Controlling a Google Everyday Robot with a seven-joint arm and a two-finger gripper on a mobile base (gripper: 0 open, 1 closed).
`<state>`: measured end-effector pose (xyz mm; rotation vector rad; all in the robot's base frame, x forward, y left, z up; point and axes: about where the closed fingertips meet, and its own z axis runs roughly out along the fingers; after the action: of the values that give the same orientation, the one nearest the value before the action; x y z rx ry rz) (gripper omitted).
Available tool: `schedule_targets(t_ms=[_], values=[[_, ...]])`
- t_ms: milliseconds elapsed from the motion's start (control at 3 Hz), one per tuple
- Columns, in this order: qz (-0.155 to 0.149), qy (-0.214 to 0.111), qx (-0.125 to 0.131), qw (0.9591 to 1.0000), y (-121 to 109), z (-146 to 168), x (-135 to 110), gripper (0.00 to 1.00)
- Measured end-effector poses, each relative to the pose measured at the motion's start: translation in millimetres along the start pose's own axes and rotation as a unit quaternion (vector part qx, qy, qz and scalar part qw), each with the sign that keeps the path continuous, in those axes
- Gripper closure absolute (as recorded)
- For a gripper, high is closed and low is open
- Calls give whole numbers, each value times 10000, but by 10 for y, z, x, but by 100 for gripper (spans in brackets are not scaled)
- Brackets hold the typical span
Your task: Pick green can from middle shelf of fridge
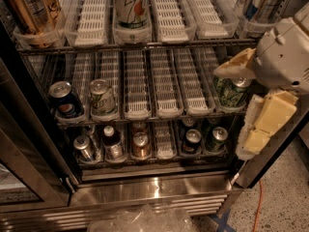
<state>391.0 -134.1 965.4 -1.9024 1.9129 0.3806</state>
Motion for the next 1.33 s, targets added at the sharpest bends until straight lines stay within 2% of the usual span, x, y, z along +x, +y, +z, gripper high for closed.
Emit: schedule_targets(t_ms=[333, 667, 1000, 1333], values=[[-46, -293, -20, 9996, 31, -24, -178, 0], [-200, -449, -400, 9980, 131, 188, -149, 0], [-151, -1080, -825, 9906, 366, 646, -158, 0], [222, -2322, -1173, 9653, 446, 992, 85, 0]])
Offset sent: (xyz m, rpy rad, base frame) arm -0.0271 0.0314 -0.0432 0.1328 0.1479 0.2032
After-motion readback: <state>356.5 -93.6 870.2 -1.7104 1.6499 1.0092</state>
